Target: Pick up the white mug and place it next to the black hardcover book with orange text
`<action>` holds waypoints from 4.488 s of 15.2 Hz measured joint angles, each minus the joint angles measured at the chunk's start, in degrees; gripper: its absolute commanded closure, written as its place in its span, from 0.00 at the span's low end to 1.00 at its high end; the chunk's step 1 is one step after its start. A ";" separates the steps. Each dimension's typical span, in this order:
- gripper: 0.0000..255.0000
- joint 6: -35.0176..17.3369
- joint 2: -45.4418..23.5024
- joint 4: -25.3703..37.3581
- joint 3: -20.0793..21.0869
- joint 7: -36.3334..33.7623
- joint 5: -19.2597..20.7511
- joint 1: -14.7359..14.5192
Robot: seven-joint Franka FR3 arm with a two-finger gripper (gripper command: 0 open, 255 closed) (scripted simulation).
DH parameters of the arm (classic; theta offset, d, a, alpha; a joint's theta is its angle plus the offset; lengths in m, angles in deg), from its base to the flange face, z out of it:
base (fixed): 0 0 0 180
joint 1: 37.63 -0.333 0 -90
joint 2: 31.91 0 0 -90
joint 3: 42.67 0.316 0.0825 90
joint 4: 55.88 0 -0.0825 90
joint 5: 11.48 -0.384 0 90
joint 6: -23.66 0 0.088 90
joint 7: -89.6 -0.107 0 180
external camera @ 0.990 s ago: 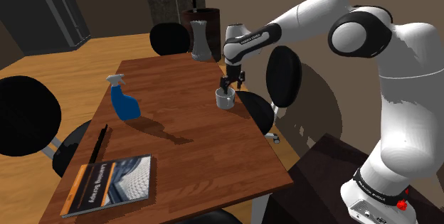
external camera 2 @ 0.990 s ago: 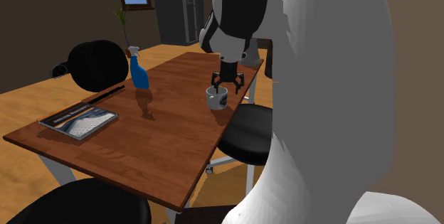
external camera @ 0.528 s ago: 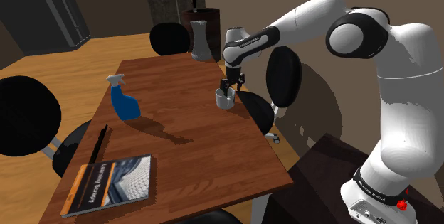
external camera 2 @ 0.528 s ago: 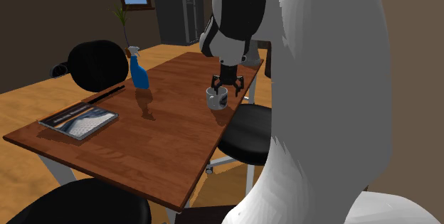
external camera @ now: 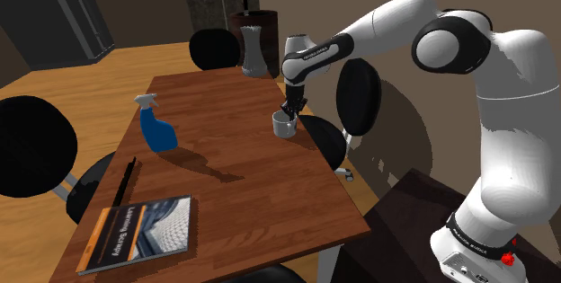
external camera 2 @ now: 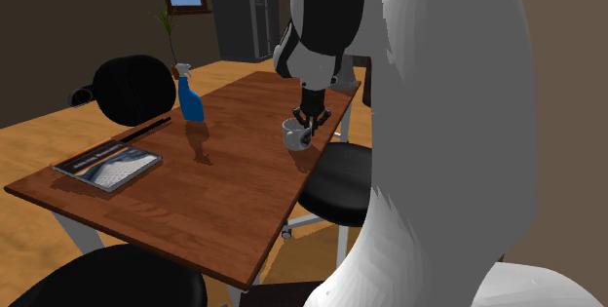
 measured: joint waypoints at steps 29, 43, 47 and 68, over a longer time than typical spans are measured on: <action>1.00 15.89 5.23 10.68 -0.02 -0.72 0.17 0.08; 1.00 15.33 12.02 3.81 3.43 -10.97 0.98 -6.66; 1.00 14.68 14.35 1.05 5.21 -15.76 1.26 -9.59; 1.00 15.64 9.58 7.34 14.70 -42.93 5.61 -26.73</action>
